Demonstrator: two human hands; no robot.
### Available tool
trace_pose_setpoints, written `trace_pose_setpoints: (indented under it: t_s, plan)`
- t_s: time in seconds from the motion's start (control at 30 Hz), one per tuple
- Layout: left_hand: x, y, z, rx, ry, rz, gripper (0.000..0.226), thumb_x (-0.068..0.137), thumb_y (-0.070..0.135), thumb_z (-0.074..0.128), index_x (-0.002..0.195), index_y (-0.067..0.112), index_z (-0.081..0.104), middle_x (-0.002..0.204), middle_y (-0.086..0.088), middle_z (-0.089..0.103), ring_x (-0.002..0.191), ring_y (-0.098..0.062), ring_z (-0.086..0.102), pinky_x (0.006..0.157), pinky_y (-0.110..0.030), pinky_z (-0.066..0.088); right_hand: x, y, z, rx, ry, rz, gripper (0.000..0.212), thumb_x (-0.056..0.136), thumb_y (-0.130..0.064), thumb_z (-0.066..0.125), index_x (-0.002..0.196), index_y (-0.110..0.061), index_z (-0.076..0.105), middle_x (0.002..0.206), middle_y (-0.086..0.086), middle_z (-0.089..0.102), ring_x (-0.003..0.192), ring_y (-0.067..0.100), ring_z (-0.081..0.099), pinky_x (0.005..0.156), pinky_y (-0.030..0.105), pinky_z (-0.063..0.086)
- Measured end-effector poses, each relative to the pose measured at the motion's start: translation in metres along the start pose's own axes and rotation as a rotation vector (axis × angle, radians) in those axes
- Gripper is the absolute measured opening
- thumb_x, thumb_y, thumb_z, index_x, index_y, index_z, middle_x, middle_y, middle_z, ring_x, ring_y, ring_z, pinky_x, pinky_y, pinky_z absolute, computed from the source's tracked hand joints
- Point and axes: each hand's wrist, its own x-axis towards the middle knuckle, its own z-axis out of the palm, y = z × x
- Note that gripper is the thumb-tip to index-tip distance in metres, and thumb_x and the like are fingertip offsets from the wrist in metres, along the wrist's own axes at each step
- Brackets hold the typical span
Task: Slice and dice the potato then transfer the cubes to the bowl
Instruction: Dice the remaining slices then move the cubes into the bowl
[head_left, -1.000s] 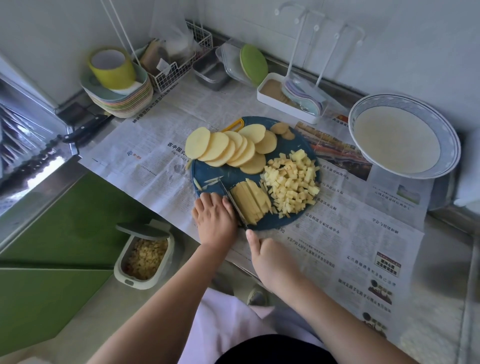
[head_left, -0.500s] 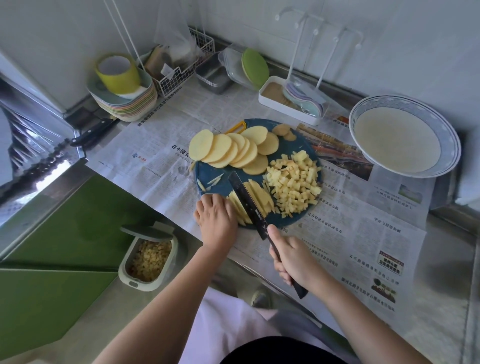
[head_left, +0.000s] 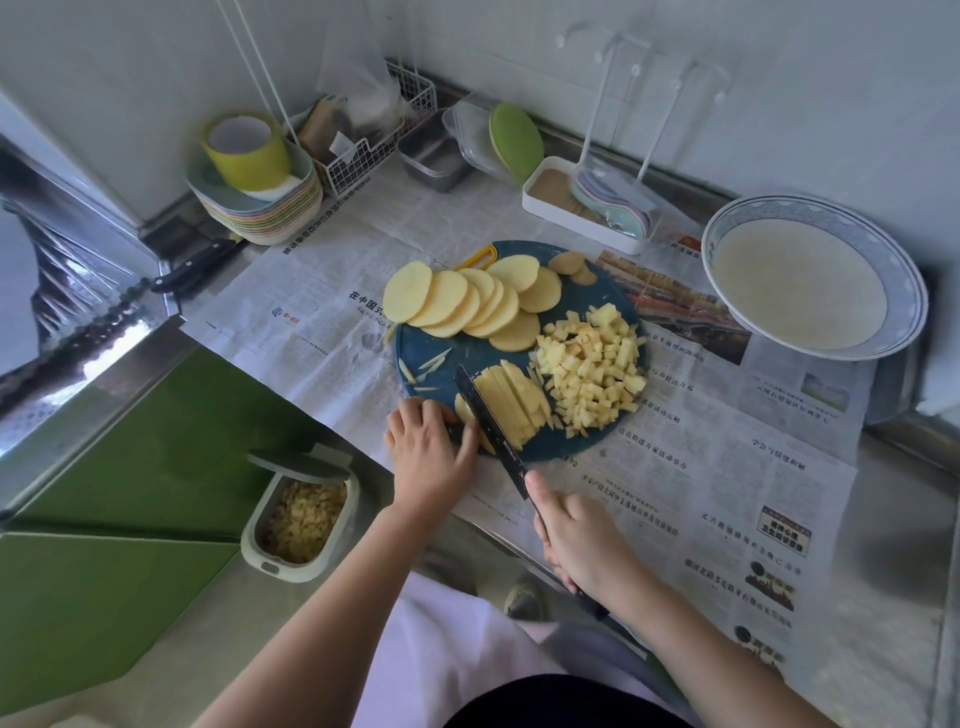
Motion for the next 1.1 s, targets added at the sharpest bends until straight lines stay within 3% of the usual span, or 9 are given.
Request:
trace_pose_setpoints:
  t_s: [0.13, 0.3, 0.47, 0.63, 0.73, 0.87, 0.97, 1.1]
  plan:
    - [0.0, -0.007, 0.001, 0.059, -0.026, 0.07, 0.042, 0.084, 0.059, 0.031, 0.086, 0.02, 0.043, 0.105, 0.002, 0.032, 0.102, -0.016, 0.027, 0.085, -0.028, 0.02, 0.007, 0.004, 0.003, -0.043, 0.017, 0.001, 0.059, 0.098, -0.055, 0.029, 0.059, -0.011, 0.037, 0.039, -0.006, 0.034, 0.032, 0.007, 0.032, 0.044, 0.028, 0.031]
    - [0.001, -0.002, 0.005, 0.043, 0.038, -0.002, 0.046, 0.082, 0.054, 0.029, 0.085, 0.013, 0.05, 0.105, -0.005, 0.042, 0.101, -0.018, 0.029, 0.083, -0.029, 0.019, 0.015, -0.002, 0.003, -0.054, 0.007, -0.006, 0.06, 0.099, -0.054, 0.03, 0.055, -0.013, 0.035, 0.036, -0.005, 0.033, 0.031, 0.005, 0.031, 0.046, 0.03, 0.03]
    - [0.003, 0.0, 0.004, 0.043, 0.016, -0.019, 0.05, 0.08, 0.054, 0.025, 0.088, 0.013, 0.052, 0.097, 0.002, 0.03, 0.098, -0.02, 0.032, 0.081, -0.029, 0.018, 0.019, -0.007, 0.005, -0.127, 0.013, 0.002, 0.061, 0.099, -0.054, 0.027, 0.052, -0.015, 0.034, 0.034, -0.006, 0.036, 0.031, 0.004, 0.035, 0.047, 0.028, 0.03]
    - [0.004, 0.0, 0.004, 0.099, -0.028, -0.009, 0.058, 0.079, 0.055, 0.019, 0.097, 0.012, 0.054, 0.097, 0.0, 0.032, 0.098, -0.022, 0.032, 0.079, -0.028, 0.014, 0.02, -0.01, 0.011, -0.257, 0.039, 0.029, 0.059, 0.1, -0.052, 0.024, 0.059, -0.014, 0.043, 0.057, -0.001, 0.049, 0.053, 0.013, 0.048, 0.049, 0.025, 0.034]
    - [0.004, 0.0, 0.003, 0.096, -0.023, -0.006, 0.055, 0.079, 0.053, 0.021, 0.095, 0.011, 0.054, 0.096, 0.0, 0.032, 0.096, -0.023, 0.034, 0.079, -0.03, 0.017, 0.029, -0.01, 0.011, -0.295, 0.02, 0.062, 0.058, 0.099, -0.057, 0.021, 0.065, -0.014, 0.043, 0.061, -0.001, 0.048, 0.056, 0.014, 0.047, 0.05, 0.025, 0.033]
    - [0.005, -0.001, 0.004, 0.111, -0.024, 0.013, 0.05, 0.081, 0.051, 0.023, 0.092, 0.012, 0.052, 0.095, 0.001, 0.031, 0.095, -0.023, 0.034, 0.079, -0.03, 0.018, 0.034, -0.01, 0.015, -0.363, 0.052, 0.04, 0.058, 0.099, -0.056, 0.02, 0.067, -0.013, 0.045, 0.058, -0.002, 0.046, 0.05, 0.008, 0.043, 0.042, 0.017, 0.025]
    - [0.004, -0.001, 0.005, 0.11, -0.003, 0.001, 0.046, 0.083, 0.05, 0.026, 0.09, 0.013, 0.052, 0.094, 0.002, 0.032, 0.092, -0.022, 0.034, 0.079, -0.03, 0.018, 0.035, -0.006, 0.015, -0.201, 0.066, 0.04, 0.062, 0.097, -0.058, 0.023, 0.056, -0.014, 0.038, 0.043, -0.006, 0.039, 0.036, 0.005, 0.037, 0.042, 0.021, 0.03]
    - [0.004, 0.002, 0.002, 0.096, -0.031, -0.02, 0.037, 0.088, 0.045, 0.032, 0.091, 0.013, 0.05, 0.095, 0.002, 0.032, 0.089, -0.016, 0.026, 0.078, -0.029, 0.015, 0.033, -0.001, 0.01, 0.019, 0.009, 0.04, 0.06, 0.098, -0.056, 0.025, 0.063, -0.009, 0.041, 0.041, -0.004, 0.031, 0.032, 0.013, 0.031, 0.039, 0.027, 0.028]
